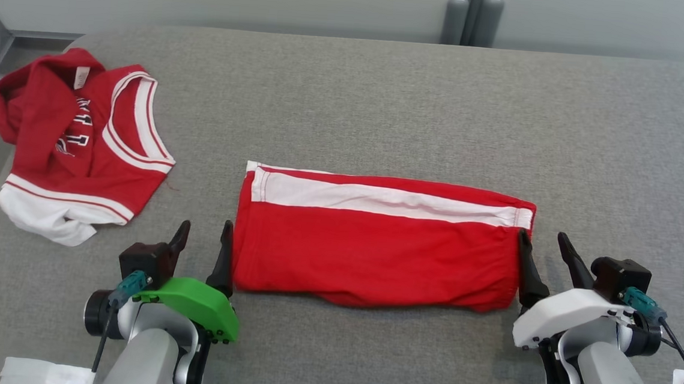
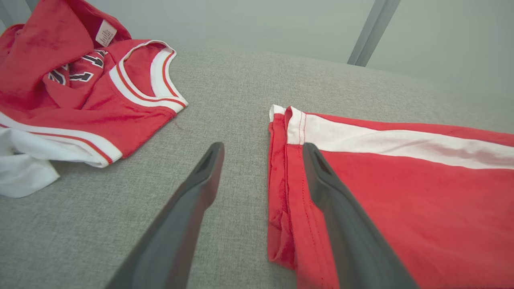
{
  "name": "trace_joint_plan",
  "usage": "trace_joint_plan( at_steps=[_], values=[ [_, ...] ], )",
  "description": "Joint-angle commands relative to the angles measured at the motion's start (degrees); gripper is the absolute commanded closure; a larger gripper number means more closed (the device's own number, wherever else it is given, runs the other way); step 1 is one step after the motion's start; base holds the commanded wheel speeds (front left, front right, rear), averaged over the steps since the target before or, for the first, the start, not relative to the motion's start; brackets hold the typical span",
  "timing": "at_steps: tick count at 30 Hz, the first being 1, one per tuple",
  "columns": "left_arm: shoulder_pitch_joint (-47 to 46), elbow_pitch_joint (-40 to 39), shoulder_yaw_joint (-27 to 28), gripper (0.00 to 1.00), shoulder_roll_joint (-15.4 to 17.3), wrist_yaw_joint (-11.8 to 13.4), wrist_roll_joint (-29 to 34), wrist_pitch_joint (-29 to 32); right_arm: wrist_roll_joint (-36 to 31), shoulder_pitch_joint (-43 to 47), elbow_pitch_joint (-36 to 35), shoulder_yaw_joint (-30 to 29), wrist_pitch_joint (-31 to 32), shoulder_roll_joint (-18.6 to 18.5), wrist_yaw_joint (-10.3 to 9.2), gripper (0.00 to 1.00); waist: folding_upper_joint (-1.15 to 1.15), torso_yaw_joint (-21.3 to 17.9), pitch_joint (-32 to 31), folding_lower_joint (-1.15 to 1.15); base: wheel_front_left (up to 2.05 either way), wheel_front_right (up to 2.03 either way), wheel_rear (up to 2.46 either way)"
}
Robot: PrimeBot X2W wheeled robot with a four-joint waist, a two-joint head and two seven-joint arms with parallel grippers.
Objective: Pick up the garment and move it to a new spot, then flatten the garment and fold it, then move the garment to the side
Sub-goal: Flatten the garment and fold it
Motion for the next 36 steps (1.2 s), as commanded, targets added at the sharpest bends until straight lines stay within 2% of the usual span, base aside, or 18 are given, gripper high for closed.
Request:
trace_joint_plan(
  at_steps=[1,5,12,14,15,20,22,24,30,36],
  values=[
    [1.4,-1.2,-0.4,0.00,0.1,-0.5,0.5,-0.2,-1.2,-0.6,1.5,-1.0,0.0,-0.1,-0.06,0.00,0.00,2.6,0.9,0.00,0.00,0.00,0.00],
    [2.7,-2.8,-1.0,0.00,0.1,-0.5,0.8,-0.2,-1.9,-0.7,5.9,-2.4,0.0,-0.2,-0.06,0.00,0.00,4.4,1.4,0.00,0.00,0.00,0.00],
    [3.9,-3.9,-0.7,0.00,0.0,-0.1,0.8,-0.2,-0.6,-1.5,12.1,-0.9,0.0,-0.2,-0.06,0.00,0.00,5.8,2.1,0.00,0.00,0.00,0.00],
    [4.0,-4.1,-0.7,0.00,0.0,-0.1,1.2,-0.2,0.5,-1.7,14.3,0.9,0.1,0.0,-0.06,0.00,0.00,5.9,2.3,0.00,0.00,0.00,0.00],
    [3.9,-4.6,-0.8,0.00,0.0,0.1,1.8,-0.2,2.6,-2.0,15.6,3.7,0.4,0.3,0.00,0.00,0.00,6.1,2.4,0.00,0.00,0.00,0.00],
    [3.9,-5.8,-0.9,0.00,0.0,0.2,2.3,-0.2,6.8,-2.5,16.9,8.8,0.5,0.5,0.16,0.00,0.00,6.2,2.5,0.00,0.00,0.00,0.00],
    [4.1,-5.9,-1.2,0.00,0.1,0.2,2.2,-0.2,7.4,-2.7,17.4,9.7,0.5,0.6,0.17,0.55,0.00,6.3,2.5,0.00,0.00,0.00,0.00],
    [4.2,-5.9,-1.4,0.00,0.1,0.3,2.0,-0.2,7.1,-2.9,17.3,9.1,0.5,0.5,0.16,1.00,0.00,6.5,2.4,0.00,0.00,0.00,0.00],
    [4.5,-6.1,-1.0,0.00,0.0,0.3,1.9,-0.2,5.2,-3.6,16.1,1.6,0.2,-0.6,-0.15,1.00,0.00,6.6,2.2,0.00,0.00,0.00,0.00],
    [5.1,-6.3,-0.4,0.00,0.0,0.1,1.7,-0.2,2.6,-3.9,14.8,-4.9,0.0,-3.5,-0.13,1.00,0.00,5.4,1.9,0.00,0.00,0.00,0.00]
  ],
)
